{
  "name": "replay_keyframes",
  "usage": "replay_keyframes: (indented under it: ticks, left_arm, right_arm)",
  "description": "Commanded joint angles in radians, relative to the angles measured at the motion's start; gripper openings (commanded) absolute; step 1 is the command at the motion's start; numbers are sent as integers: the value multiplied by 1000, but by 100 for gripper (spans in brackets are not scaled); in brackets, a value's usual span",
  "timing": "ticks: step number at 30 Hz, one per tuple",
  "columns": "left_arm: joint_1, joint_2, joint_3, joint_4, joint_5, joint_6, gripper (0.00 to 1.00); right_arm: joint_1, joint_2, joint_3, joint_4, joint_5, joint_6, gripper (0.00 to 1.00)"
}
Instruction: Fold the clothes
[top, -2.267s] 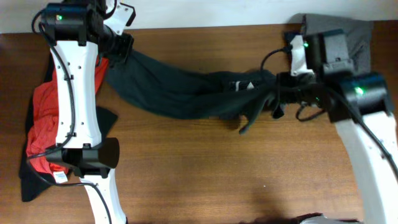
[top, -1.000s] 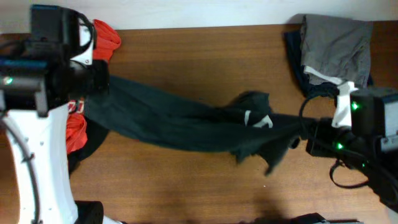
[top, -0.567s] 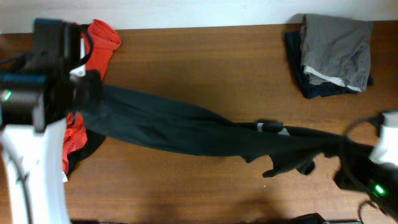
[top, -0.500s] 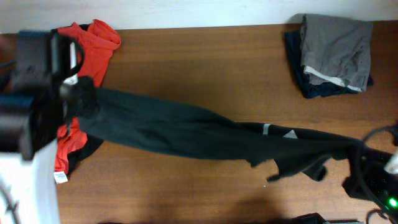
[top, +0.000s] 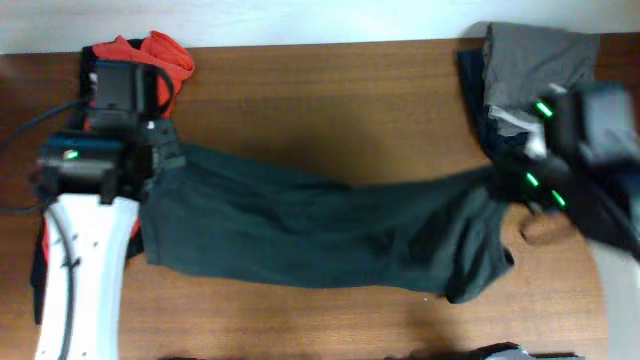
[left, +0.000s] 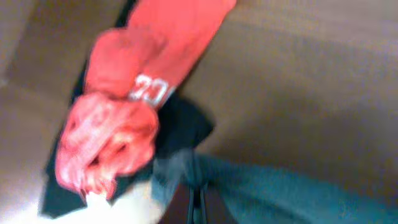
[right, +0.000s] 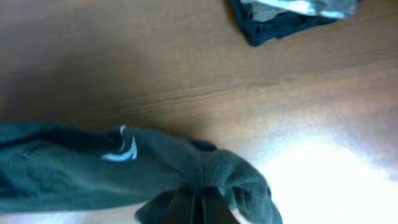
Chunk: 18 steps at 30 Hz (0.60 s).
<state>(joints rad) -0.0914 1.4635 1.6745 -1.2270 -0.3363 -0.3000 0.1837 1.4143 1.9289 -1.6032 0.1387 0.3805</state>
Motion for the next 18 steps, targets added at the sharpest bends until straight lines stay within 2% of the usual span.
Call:
replay_keyframes:
  ticks: [1,4,5,10,12,18]
  left_arm:
    - [1,-3,-200,176,-27,-22,1]
    - [2,-3,-361,377,-27,-23,1]
    - [3,-2,-445,500,-27,-22,1]
    - [5,70,-640,882,-56,-22,1]
    - [30,179,-657,1021,-64,-22,1]
    - [58,343,-657,1271,-52,-18,0]
  right_arm:
    - [-2,161,-6,68,31,-61,4]
    - [-3,316,-6,165,30,-89,4]
    - [-10,396,-6,224,31,-90,4]
    - [-79,635,-6,487,-2,-161,4]
    - [-113,729,-6,608,-12,-194,4]
    - [-167,797,-6,763,-82,-254,4]
